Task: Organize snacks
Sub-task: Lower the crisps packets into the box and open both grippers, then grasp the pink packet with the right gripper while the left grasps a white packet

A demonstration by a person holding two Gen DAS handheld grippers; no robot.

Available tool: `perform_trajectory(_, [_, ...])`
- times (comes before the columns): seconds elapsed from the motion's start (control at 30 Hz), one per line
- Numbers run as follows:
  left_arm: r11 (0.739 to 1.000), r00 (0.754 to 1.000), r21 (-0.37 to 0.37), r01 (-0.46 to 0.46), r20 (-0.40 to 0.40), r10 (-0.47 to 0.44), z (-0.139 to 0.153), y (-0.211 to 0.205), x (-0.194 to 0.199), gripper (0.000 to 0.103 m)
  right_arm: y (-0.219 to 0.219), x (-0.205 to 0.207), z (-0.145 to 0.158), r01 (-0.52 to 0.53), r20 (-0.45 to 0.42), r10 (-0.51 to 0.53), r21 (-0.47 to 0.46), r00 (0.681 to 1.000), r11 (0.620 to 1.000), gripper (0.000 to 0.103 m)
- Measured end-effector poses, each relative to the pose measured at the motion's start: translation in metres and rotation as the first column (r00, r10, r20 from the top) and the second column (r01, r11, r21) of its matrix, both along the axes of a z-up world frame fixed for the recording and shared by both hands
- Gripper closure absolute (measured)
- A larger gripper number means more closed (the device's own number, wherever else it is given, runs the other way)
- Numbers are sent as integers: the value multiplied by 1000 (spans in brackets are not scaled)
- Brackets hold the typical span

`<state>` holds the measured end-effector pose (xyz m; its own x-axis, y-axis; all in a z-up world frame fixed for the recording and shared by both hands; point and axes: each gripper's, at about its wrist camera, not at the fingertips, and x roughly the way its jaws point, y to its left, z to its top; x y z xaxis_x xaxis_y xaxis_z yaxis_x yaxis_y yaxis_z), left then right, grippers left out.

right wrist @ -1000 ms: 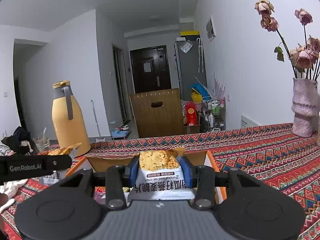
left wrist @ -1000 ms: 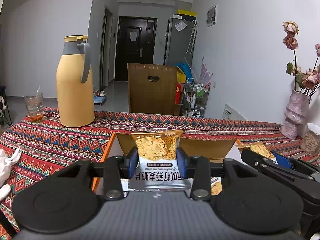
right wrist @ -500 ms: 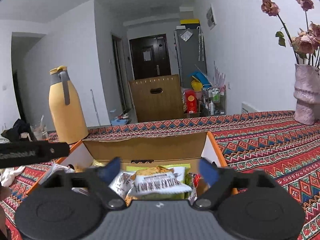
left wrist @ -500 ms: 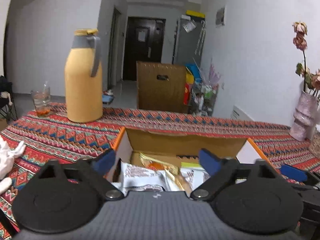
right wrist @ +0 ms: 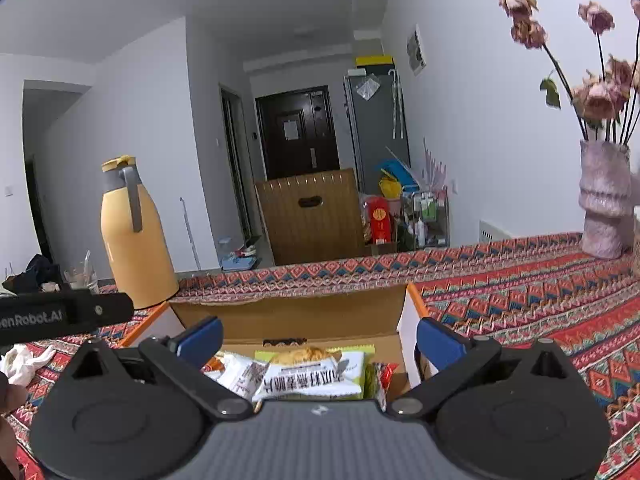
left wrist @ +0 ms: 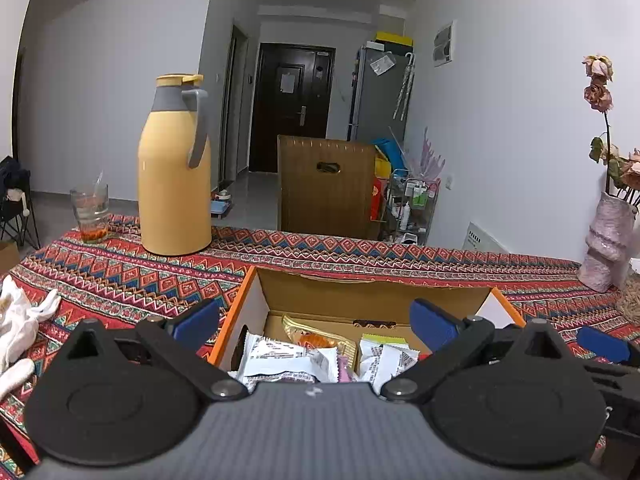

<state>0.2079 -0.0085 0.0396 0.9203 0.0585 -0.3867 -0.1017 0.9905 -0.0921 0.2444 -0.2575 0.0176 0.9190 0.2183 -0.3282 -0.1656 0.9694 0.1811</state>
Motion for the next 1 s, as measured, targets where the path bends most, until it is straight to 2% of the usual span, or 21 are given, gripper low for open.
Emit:
perform_trajectory(0.23, [1000,1000,-3,14,9,-14,13,4,-16,0,5,-19,16,-9,29,10,-39,1000,999,0])
perform_trajectory(0.43, [1000,1000,12,12,-7,-12,12,11,-37,0,12,-42,17,-36,15,37,-64,999,997,0])
perform_trajectory(0.73, [999,998,32,16,-68,-14,-9,41,-72,0,27,-78,2,-72,-30,70,-92,997,993,0])
perform_trajectory(1.0, [999,991,53,4,-135,3,-35,66,-91,0,47,-98,-20,-127,-115,112,-133,987,983,0])
